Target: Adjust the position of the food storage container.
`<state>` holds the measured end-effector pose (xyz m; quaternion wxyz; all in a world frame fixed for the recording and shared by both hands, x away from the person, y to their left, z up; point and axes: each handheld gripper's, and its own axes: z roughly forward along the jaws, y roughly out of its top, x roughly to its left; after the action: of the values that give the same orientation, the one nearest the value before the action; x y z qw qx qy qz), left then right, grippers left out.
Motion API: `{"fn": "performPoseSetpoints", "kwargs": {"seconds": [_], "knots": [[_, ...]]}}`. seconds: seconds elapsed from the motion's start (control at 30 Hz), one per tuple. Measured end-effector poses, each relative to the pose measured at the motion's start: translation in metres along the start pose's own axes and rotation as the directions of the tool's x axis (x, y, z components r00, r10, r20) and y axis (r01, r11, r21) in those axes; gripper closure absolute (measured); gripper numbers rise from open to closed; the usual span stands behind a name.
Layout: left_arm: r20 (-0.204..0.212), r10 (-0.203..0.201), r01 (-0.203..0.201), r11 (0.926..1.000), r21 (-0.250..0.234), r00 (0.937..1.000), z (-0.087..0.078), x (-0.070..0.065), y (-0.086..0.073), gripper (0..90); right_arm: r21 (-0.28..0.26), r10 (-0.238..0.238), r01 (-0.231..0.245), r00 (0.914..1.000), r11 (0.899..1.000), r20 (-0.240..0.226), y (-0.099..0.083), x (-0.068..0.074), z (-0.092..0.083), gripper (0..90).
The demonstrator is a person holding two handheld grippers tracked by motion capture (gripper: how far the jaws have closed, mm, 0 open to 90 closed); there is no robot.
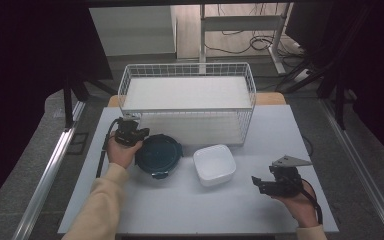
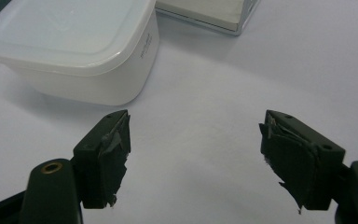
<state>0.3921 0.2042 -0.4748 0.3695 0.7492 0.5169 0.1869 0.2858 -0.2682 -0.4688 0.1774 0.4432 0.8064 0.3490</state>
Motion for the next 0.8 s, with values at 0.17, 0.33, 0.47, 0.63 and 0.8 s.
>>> {"fn": "performPoseSetpoints", "kwargs": {"seconds": [0.17, 0.33, 0.47, 0.63, 0.8], "knots": [[-0.021, -0.003, 0.003, 0.9999, 0.016, 0.9998, 0.0011, 0.0009, -0.0033, 90.0, -0.001, 0.003, -0.003, 1.0, 1.0, 0.001, -0.0005, -0.0007, 0.0001, 24.3], [-0.031, -0.013, 0.014, 0.9992, 0.036, 0.9994, 0.0028, 0.0025, -0.0064, 90.0, 0.0, -0.002, 0.002, 1.0, 1.0, 0.004, -0.0008, -0.0009, 0.0007, 24.3], [-0.038, -0.016, 0.018, 0.9993, 0.034, 0.9991, 0.0049, 0.0013, -0.0063, 90.0, 0.003, -0.004, 0.004, 1.0, 1.0, 0.004, -0.0011, -0.0005, 0.0017, 24.3], [-0.035, 0.004, -0.002, 0.9992, 0.04, 0.9994, 0.0042, 0.0019, -0.0059, 90.0, 0.0, -0.003, 0.003, 1.0, 1.0, 0.006, -0.0013, -0.0014, 0.001, 24.3], [-0.025, 0.023, -0.023, 0.9991, 0.035, 0.9994, 0.0024, -0.0013, -0.0052, 90.0, 0.0, -0.005, 0.005, 1.0, 1.0, 0.005, -0.0011, -0.0009, 0.0009, 24.2]]}}
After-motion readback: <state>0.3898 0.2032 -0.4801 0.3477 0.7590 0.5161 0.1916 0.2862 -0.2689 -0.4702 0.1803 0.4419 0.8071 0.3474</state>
